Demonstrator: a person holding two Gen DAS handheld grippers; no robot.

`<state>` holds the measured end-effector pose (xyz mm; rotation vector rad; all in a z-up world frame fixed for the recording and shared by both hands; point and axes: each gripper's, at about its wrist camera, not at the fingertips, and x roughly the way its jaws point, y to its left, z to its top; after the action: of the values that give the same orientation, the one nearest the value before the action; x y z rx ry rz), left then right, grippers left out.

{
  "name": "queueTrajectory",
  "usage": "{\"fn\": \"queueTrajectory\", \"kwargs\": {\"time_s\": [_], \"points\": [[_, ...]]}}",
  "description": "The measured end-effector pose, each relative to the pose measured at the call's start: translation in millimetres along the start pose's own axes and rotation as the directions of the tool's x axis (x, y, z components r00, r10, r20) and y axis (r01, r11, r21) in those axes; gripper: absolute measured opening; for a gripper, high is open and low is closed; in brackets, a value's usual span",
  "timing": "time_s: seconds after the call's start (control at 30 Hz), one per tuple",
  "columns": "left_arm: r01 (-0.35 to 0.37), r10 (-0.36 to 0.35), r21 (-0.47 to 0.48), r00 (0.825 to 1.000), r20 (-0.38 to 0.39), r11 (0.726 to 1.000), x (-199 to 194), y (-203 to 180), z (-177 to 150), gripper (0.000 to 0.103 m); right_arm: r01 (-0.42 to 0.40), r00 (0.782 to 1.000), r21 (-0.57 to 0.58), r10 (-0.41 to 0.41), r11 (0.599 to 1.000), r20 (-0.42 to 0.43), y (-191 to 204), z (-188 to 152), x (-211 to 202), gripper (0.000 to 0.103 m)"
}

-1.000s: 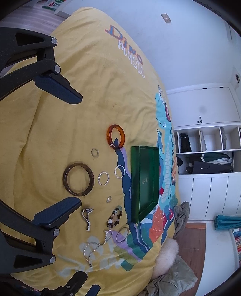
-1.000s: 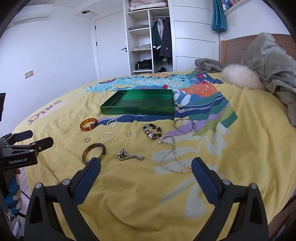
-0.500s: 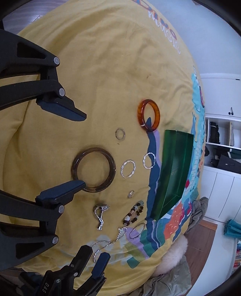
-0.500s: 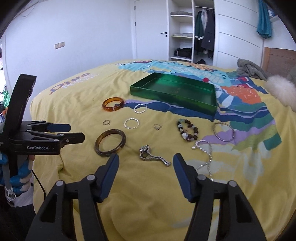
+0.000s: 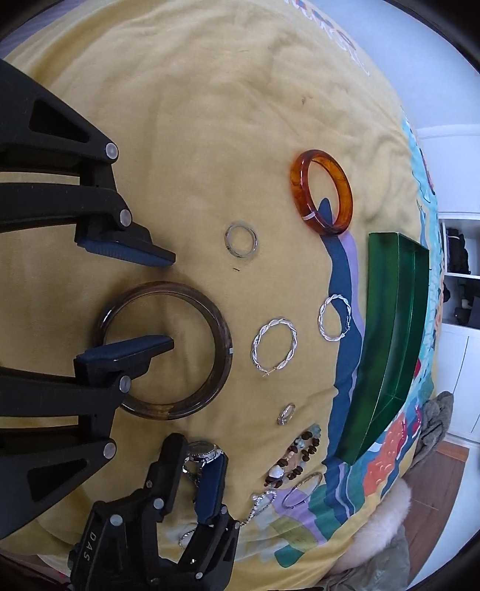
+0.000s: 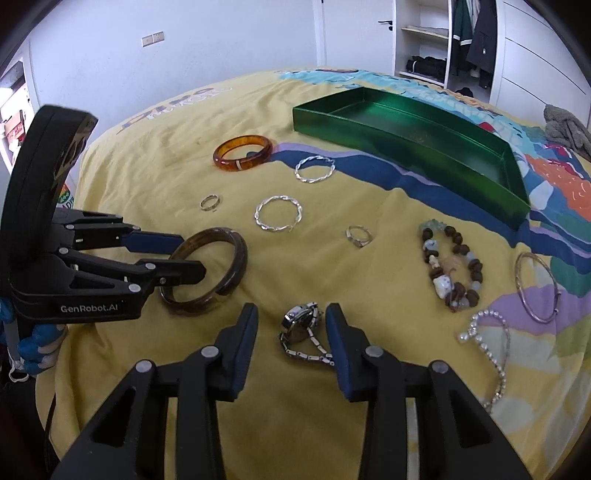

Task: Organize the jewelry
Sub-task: 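Grasp the dark brown bangle with the left tool while the right tool grasps the silver watch, then place the dark bangle in the green tray with the left tool while the right tool places the watch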

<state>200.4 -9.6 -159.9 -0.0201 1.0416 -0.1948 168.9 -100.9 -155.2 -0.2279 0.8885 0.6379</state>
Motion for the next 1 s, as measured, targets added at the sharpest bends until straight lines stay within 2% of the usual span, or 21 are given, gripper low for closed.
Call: {"fn": "queueTrajectory", "kwargs": {"time_s": [0.03,0.1,0.17,0.2,0.43,0.7,0.83,1.0], "points": [[0.002,-0.002,0.006,1.000,-0.001,1.000,1.4,-0.6,0.9,0.033,0.001,1.000,-0.015,-0.001,1.000,-0.016,1.2,-0.9,4.6,0.031],[0.001,-0.001,0.020,1.000,-0.004,1.000,4.4,-1.8,2.5,0.028,0.017,0.999,-0.046,-0.019,0.999,-0.042,2.7,-4.0,12.1,0.018],[-0.002,0.002,0.039,1.000,0.000,0.999,5.1,-4.8,4.0,0.020,0.011,0.999,-0.036,-0.012,0.999,-0.035,-0.4,-5.4,12.2,0.017],[0.003,-0.003,0.048,1.000,0.001,0.999,4.8,-6.4,3.9,0.010,0.012,1.000,-0.029,-0.013,1.000,-0.027,-1.4,-5.5,10.4,0.015],[-0.018,0.016,0.055,0.999,0.033,0.998,-5.7,-9.5,2.0,0.008,0.020,0.999,0.038,-0.022,0.999,0.046,0.8,-11.1,-12.4,0.010],[-0.045,0.038,0.052,0.991,0.125,0.998,-49.2,-8.7,2.3,0.008,0.031,0.989,0.129,-0.049,0.991,0.138,9.2,-20.3,-60.4,0.010],[-0.038,0.030,0.043,0.983,0.182,0.998,-77.1,-6.7,13.8,0.008,0.039,0.979,0.150,-0.068,0.988,0.194,12.2,-12.7,-88.3,0.010],[-0.032,0.023,0.028,0.963,0.270,0.999,-115.6,0.4,44.2,0.008,0.060,0.952,0.172,-0.108,0.983,0.287,8.4,15.7,-130.2,0.010]]}}
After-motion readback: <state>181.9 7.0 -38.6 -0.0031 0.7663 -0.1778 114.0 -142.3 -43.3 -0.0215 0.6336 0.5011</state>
